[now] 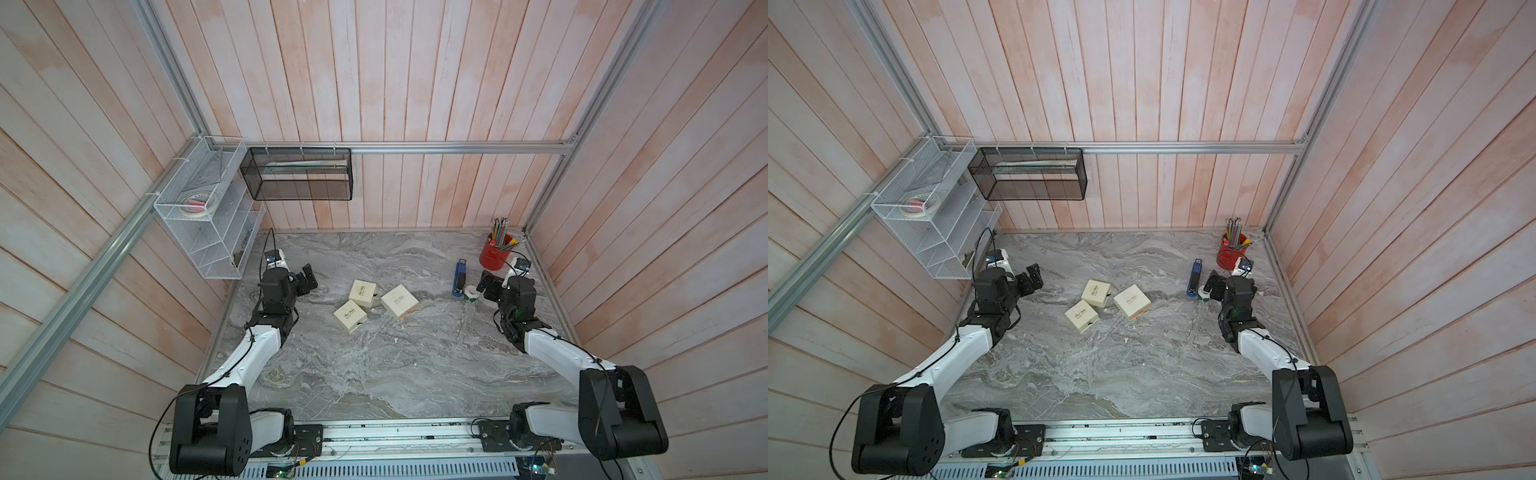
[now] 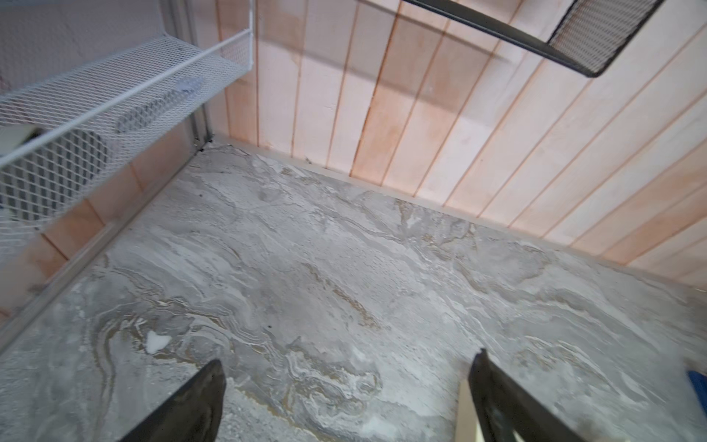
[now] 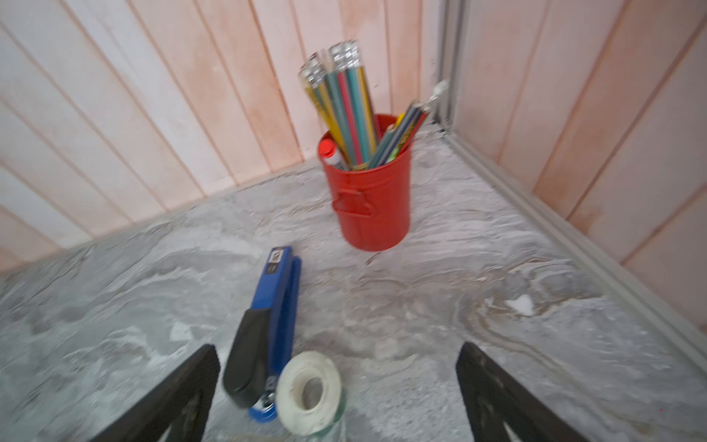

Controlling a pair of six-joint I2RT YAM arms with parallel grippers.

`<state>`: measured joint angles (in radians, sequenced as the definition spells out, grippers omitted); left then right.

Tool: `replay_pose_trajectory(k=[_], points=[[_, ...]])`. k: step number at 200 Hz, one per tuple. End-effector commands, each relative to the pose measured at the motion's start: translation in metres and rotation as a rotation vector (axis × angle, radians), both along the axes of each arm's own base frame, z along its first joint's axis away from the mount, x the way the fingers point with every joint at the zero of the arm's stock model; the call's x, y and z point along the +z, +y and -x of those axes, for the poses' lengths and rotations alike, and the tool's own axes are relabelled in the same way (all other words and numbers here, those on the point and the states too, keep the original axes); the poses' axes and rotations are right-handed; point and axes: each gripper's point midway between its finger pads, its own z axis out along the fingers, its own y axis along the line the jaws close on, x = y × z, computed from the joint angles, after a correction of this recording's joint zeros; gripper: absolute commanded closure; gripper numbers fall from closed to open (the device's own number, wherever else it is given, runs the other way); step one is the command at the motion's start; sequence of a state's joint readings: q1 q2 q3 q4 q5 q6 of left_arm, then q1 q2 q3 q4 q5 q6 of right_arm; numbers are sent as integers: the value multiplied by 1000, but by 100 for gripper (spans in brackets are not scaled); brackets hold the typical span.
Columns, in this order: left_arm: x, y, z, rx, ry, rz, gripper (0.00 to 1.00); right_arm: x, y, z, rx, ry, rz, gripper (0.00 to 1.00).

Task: Place the earrings into the drawer-style jewelry box
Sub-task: Reset both arms

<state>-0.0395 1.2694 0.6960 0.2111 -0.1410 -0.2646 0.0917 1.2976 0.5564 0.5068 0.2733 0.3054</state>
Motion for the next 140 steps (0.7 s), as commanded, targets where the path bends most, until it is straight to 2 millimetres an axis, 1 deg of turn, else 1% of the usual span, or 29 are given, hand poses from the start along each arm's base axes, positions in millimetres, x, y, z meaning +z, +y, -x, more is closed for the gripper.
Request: replay_pose_trajectory(k=[1,20,36,44,67,83,97,112,129,140], points=[[-9,26,3,109,-10,-131,0,20,-28,-5,-95,-90,103,2],[-26,30,7,120,-3,-168,0,6,-31,-7,-69,-87,159,2],[-38,24,8,76,-35,-191,0,0,-29,-8,-39,-110,193,2],[-42,19,8,44,-56,-200,0,1,-29,-10,-25,-130,201,2],[-46,2,10,-65,-167,-253,0,7,-21,-17,49,-169,233,2],[-59,1,8,-76,-164,-257,0,10,-17,-17,77,-193,243,2],[-63,0,9,-82,-159,-252,0,9,-11,-13,111,-190,237,2],[-60,0,13,-96,-194,-246,0,4,-6,-6,145,-167,235,2],[-67,1,19,-125,-202,-210,0,2,-6,6,149,-166,255,2],[-65,3,24,-126,-247,-201,0,3,-8,13,144,-183,251,2]])
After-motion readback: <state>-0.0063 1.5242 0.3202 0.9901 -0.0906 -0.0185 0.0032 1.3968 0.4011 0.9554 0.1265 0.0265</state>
